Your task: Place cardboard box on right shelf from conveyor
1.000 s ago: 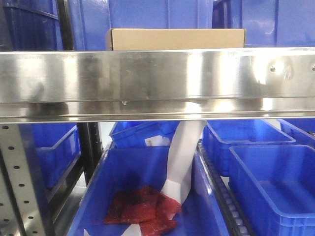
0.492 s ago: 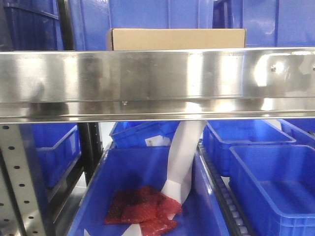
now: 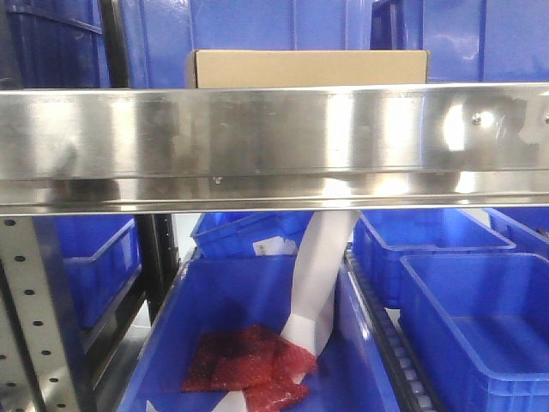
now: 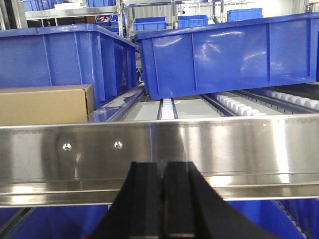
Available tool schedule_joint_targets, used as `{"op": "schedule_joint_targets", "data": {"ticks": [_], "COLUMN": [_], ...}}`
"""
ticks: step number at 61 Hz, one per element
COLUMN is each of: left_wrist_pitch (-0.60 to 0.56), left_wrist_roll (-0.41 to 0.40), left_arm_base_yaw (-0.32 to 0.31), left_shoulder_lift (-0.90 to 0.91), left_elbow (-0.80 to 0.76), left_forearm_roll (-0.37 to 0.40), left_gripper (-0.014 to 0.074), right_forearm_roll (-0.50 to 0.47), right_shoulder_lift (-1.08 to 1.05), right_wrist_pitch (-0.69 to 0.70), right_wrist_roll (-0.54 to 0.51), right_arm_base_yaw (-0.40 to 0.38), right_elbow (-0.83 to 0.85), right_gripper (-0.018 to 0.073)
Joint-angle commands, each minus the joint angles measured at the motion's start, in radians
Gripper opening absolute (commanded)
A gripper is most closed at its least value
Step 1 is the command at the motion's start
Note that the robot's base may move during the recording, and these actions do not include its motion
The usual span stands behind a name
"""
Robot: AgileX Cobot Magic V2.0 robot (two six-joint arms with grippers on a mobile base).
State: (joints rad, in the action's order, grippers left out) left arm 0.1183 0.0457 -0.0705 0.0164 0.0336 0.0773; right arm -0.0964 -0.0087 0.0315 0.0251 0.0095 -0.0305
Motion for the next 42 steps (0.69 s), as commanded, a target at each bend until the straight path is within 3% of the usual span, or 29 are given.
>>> {"op": "schedule_joint_targets", "data": {"ticks": [1, 42], "left_wrist_pitch": [-0.085, -0.085], "left_wrist_roll": [0.0, 0.0], "left_arm_base_yaw": [-0.001, -0.001], "left_shoulder_lift": [0.005, 0.005], "left_elbow": [0.006, 0.006], "left_forearm_roll": [0.006, 0.006], "left_gripper": [-0.0116, -0.0116], "right_forearm_roll": [0.004, 0.004], "right_shoulder_lift": [-0.021, -0.021], "right_wrist_pitch": [0.077, 0.077], "right_wrist_roll": [-0.008, -0.008], "right_arm_base_yaw": [-0.005, -0.005], "right_elbow": [0.006, 0.006], "right_gripper": [0.0052, 0.0052]}}
